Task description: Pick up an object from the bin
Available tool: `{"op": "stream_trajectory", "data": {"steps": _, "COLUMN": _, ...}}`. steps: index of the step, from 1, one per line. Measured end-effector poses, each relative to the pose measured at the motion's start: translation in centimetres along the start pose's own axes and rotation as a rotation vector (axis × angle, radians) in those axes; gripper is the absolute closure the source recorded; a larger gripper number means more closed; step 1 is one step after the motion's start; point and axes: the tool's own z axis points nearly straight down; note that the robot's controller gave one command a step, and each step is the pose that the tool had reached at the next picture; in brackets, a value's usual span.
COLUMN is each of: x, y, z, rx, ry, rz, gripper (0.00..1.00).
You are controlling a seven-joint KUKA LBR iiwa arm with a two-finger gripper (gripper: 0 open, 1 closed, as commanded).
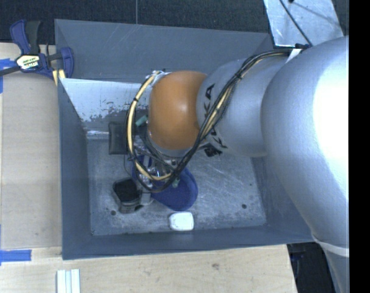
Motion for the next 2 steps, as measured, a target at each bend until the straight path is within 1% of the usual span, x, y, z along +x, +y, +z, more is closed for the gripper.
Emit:
{"op": "stream_trajectory", "data": {"steps": 1, "x": 0.1, "y": 0.0, "z": 0.1, "rx": 0.001, "ry": 0.001, "rz": 0.0, "gripper": 1.0}}
{"op": "stream_trajectory", "data": {"steps": 2, "x": 4.9, "y": -4.3, "z": -4.1, "rx": 0.01, "ry": 0.009, "rz": 0.032, "gripper": 1.0}}
